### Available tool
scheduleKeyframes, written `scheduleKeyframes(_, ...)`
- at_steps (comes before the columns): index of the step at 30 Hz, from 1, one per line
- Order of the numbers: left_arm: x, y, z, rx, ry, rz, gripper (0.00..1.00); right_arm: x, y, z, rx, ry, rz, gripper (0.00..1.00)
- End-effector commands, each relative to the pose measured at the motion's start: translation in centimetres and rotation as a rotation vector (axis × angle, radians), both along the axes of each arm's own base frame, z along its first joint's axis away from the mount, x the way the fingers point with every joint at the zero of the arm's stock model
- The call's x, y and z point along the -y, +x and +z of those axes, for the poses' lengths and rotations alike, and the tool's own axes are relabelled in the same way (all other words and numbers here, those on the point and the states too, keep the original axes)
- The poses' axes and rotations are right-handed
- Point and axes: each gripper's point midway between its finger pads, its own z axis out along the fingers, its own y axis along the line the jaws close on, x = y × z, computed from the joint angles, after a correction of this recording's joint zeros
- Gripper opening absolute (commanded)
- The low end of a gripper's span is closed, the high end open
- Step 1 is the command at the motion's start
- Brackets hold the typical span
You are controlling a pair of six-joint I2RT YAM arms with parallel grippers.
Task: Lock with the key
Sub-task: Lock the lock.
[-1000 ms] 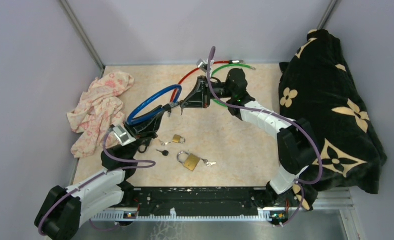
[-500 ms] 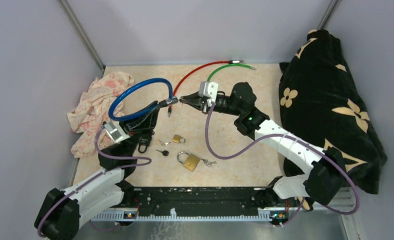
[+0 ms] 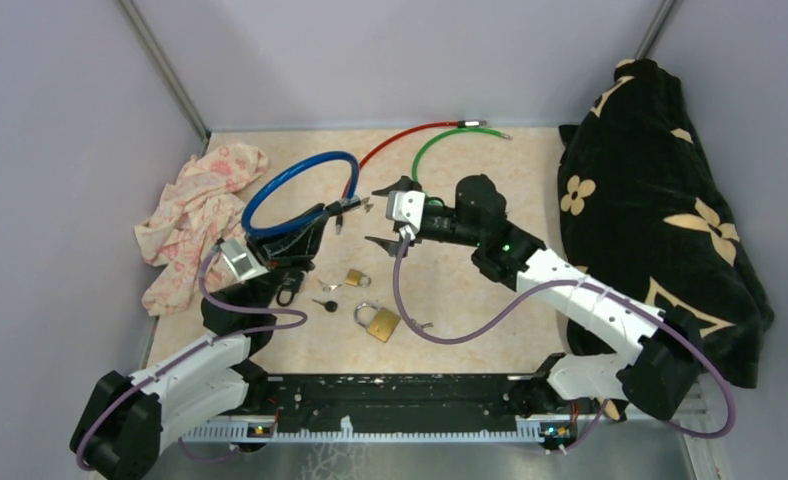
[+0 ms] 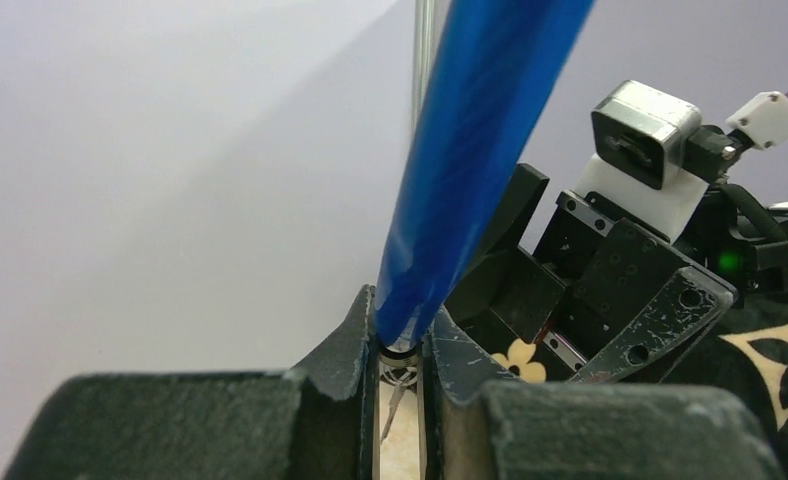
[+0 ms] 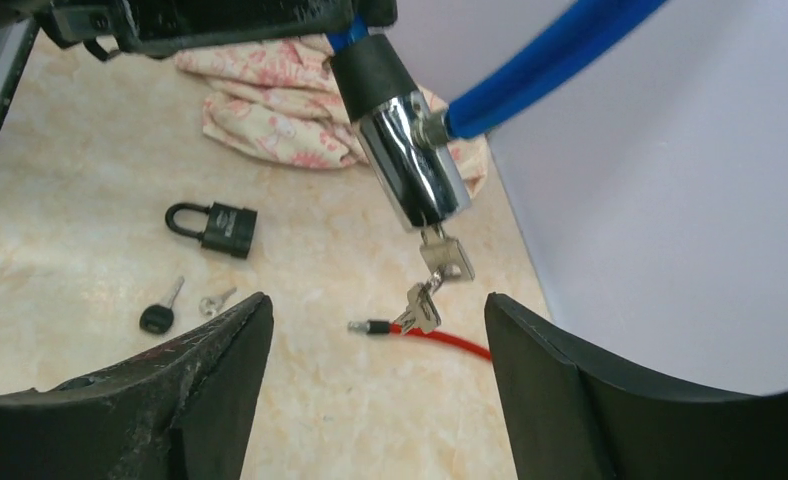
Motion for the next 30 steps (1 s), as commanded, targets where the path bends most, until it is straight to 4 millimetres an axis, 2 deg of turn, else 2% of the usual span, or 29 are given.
scheduleKeyframes(1,-0.6,-1.4,1.8,0.084,-0.030,-0.003,0.00,1.8,0.0,3.2,0.017,0.003,-0.018,0.78)
scheduleKeyframes(4,-0.5,-1.5,1.8,0.090,-0.027,-0.006,0.00,1.9,0.0,3.7,0.013,-0.026,0.003,0.80)
scheduleKeyframes(7,-0.5,-1.6,1.9,0.093,-0.026,-0.006,0.00,1.6,0.1,4.5,0.036,-0.052,0.030,0.77)
scheduleKeyframes(14,-0.4,-1.5,1.8,0.092,-0.022,-0.009,0.00,0.9,0.7,4.9,0.077,-0.084,0.052,0.56)
scheduleKeyframes(21,-0.4,-1.5,1.8,0.091,-0.021,-0.009,0.00,0.1,1.3,4.4,0.068,-0.108,0.067,0.45)
scheduleKeyframes(25,-0.4,-1.5,1.8,0.092,-0.022,-0.009,0.00,-0.4,1.6,4.3,0.066,-0.104,0.072,0.34)
scheduleKeyframes(30,-0.4,-1.4,1.7,0.087,-0.020,-0.008,0.00,-1.1,1.7,4.2,0.075,-0.104,0.071,0.30)
